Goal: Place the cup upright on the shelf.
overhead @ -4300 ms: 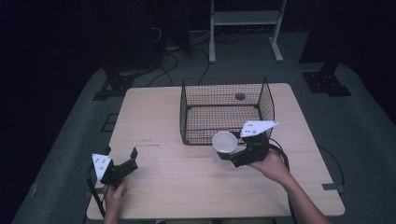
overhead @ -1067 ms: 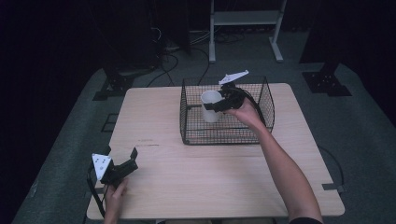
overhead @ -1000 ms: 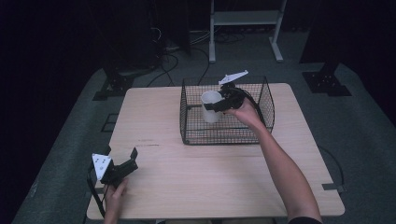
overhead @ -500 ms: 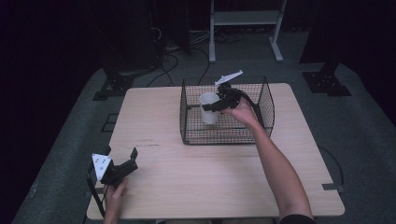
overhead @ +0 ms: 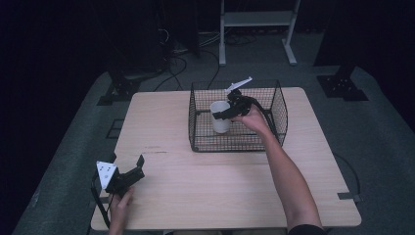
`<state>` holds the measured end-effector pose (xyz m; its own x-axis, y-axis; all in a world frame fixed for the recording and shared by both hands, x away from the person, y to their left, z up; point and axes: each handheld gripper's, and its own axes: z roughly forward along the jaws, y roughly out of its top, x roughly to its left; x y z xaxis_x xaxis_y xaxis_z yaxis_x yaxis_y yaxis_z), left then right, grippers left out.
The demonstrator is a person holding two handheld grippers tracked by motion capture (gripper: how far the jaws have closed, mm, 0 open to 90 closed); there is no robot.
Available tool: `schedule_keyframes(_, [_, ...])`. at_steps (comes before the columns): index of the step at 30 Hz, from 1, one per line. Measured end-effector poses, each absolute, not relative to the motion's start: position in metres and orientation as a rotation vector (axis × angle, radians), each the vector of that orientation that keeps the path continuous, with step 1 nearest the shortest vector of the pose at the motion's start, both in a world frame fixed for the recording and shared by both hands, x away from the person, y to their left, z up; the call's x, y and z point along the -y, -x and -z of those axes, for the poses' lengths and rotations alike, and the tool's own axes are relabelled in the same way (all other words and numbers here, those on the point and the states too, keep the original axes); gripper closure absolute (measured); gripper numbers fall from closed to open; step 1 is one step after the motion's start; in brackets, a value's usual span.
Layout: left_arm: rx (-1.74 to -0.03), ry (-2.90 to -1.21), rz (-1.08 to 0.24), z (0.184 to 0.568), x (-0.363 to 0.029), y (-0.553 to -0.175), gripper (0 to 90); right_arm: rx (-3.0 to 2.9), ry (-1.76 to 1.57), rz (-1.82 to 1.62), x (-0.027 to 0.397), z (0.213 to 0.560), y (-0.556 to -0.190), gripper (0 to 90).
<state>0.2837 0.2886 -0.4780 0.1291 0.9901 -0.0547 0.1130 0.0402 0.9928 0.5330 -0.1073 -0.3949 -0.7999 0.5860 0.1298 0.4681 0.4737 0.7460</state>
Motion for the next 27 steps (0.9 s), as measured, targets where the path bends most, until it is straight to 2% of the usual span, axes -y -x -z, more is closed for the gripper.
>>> schedule_keyframes(27, [-1.222, -1.310, -1.020, 0.4779, -0.2891, -0.2843, 0.0, -2.612, -0.920, -1.179, 0.1086, 0.4002, -0.5363, 18.3])
